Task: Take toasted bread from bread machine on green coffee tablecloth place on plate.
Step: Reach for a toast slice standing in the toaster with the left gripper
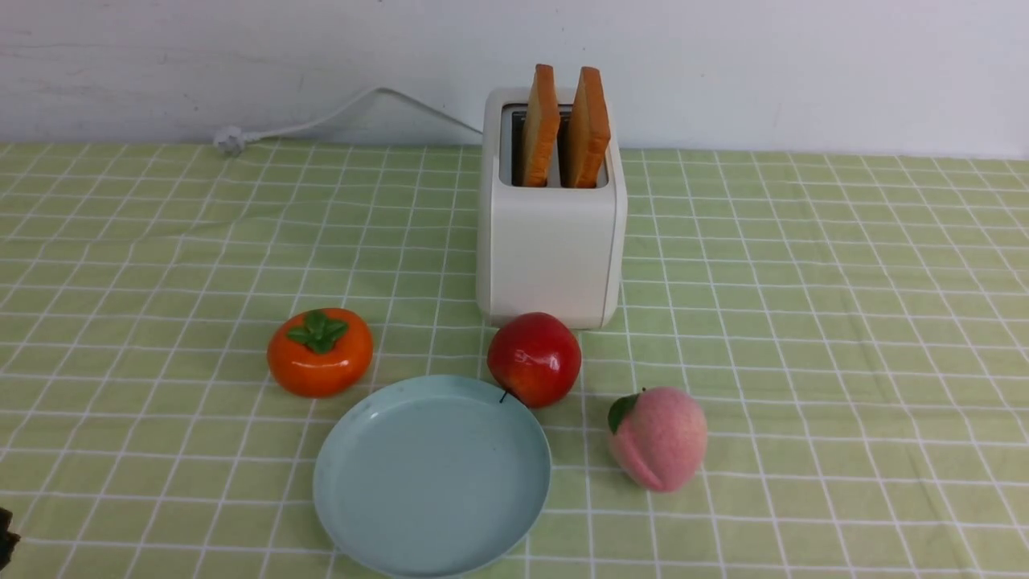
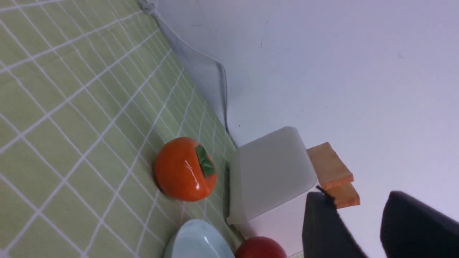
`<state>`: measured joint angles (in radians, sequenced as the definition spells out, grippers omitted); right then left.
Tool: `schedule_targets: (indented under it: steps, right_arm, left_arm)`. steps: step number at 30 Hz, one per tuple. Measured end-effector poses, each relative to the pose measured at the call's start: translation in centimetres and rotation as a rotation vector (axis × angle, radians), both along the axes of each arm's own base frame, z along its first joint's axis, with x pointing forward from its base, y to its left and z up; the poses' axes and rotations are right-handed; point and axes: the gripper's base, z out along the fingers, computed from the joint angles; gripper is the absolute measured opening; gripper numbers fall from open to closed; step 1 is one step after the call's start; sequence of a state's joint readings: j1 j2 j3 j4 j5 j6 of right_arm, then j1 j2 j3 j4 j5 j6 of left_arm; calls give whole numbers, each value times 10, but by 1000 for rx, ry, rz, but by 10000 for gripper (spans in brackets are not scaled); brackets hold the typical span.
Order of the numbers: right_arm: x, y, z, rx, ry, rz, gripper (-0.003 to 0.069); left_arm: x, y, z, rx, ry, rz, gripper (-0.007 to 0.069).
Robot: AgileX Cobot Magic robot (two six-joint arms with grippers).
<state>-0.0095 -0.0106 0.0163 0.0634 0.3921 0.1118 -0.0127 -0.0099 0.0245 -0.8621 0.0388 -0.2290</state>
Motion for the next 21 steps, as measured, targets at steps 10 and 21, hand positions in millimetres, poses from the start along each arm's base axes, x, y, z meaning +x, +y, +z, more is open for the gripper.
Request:
schedule_targets:
  steps: [10, 21]
  right_arm:
    - [3, 1, 8, 124, -112, -18, 241]
    - [5, -2, 31, 425, -369, -75, 237]
  left_arm:
    - [-12, -16, 70, 432, -69, -153, -13]
    - [32, -42, 81, 684, 110, -500, -13]
